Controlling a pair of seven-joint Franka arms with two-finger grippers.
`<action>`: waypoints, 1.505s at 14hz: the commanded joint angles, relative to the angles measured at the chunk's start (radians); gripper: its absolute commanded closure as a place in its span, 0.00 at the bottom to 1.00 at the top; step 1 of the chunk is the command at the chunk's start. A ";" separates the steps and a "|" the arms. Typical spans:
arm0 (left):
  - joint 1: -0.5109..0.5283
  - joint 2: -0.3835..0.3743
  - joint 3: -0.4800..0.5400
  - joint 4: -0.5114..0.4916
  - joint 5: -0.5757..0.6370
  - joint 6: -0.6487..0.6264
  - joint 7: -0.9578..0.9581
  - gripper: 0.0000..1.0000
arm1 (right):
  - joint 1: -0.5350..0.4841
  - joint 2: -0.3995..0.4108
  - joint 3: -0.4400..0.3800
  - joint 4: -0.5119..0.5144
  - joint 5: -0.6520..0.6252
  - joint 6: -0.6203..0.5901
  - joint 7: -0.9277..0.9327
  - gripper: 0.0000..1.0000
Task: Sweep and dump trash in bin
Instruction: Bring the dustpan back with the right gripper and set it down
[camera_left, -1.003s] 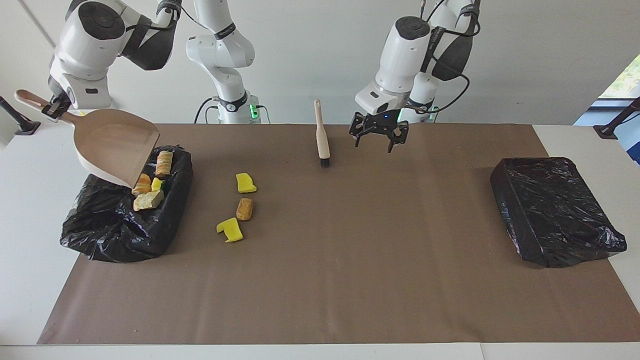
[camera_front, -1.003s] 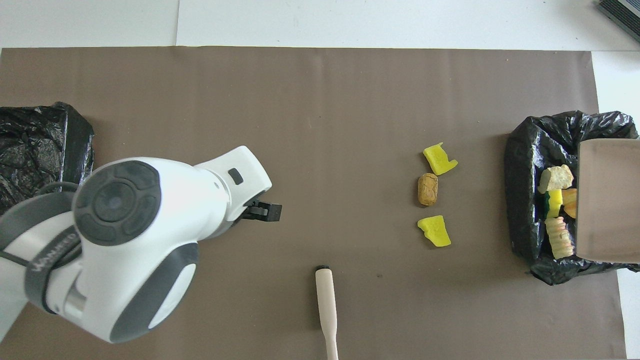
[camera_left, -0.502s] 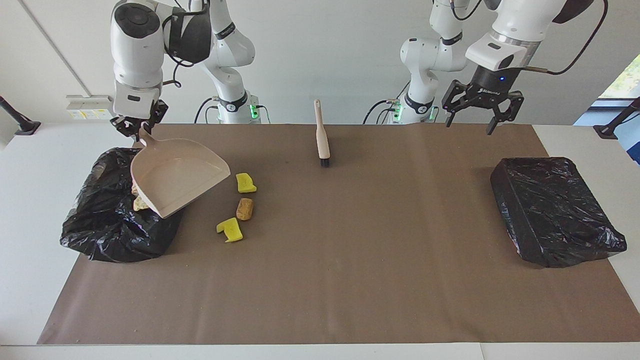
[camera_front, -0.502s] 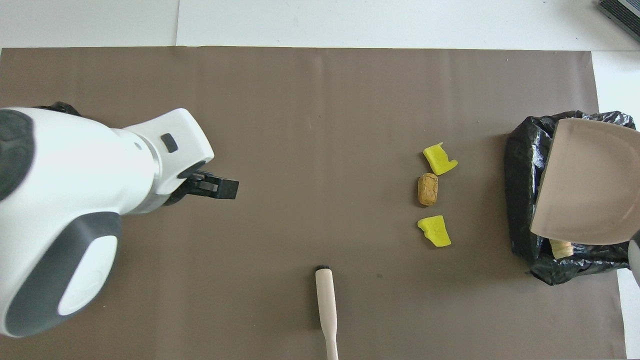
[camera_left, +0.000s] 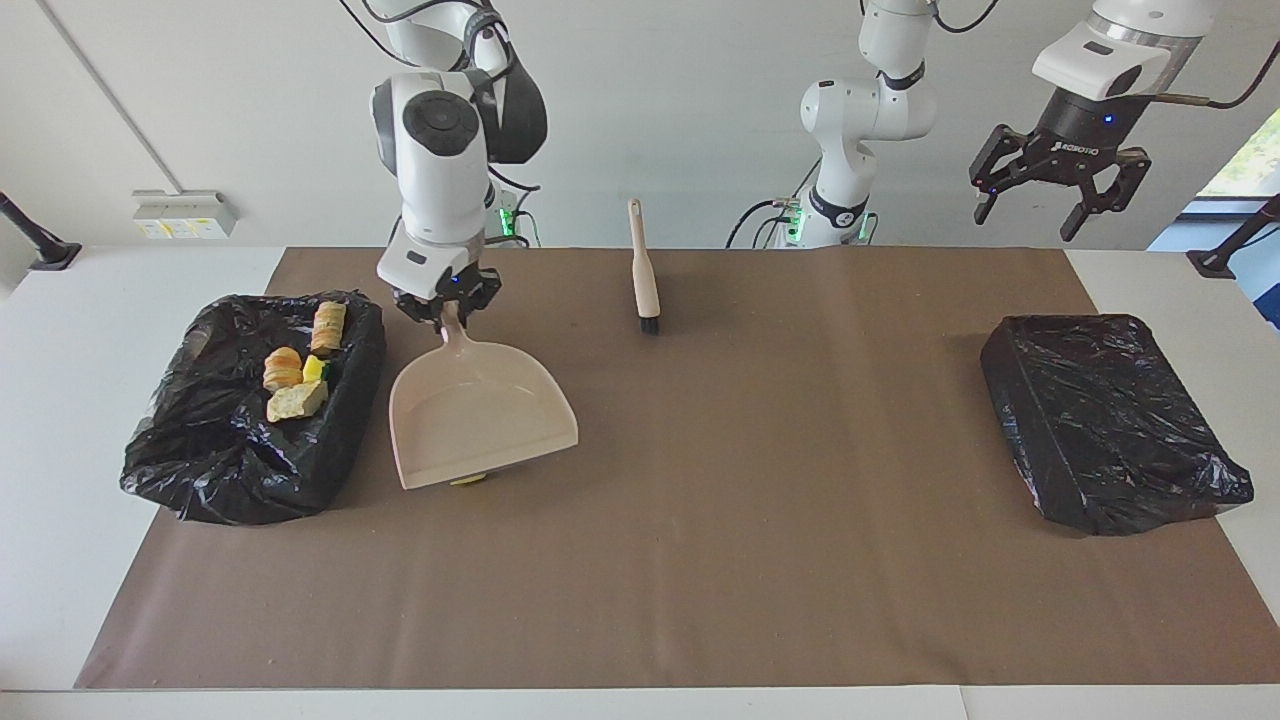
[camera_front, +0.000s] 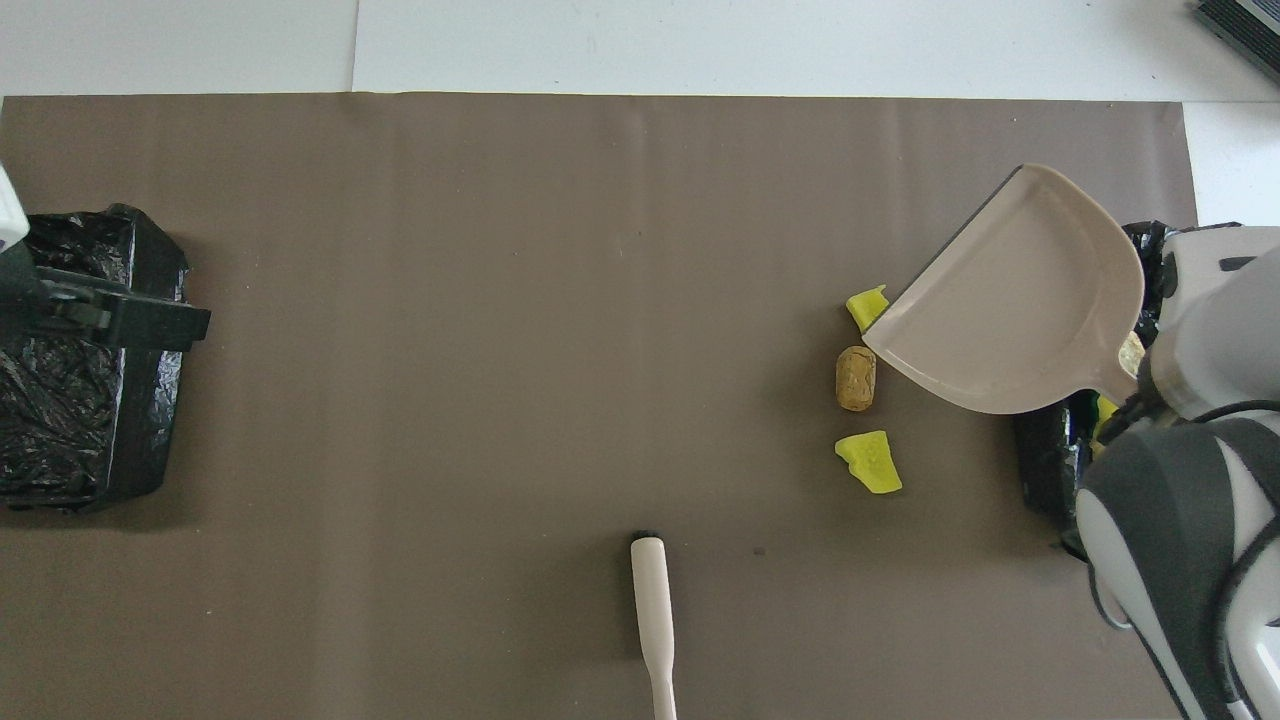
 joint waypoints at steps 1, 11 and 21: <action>0.025 0.077 -0.014 0.122 0.010 -0.094 0.017 0.00 | 0.048 0.207 -0.008 0.227 0.101 0.003 0.165 1.00; 0.025 0.085 -0.010 0.150 0.035 -0.120 0.019 0.00 | 0.164 0.440 0.011 0.355 0.304 0.247 0.382 0.92; 0.027 0.034 -0.007 0.103 0.042 -0.117 0.007 0.00 | 0.192 0.363 0.009 0.258 0.302 0.232 0.379 0.00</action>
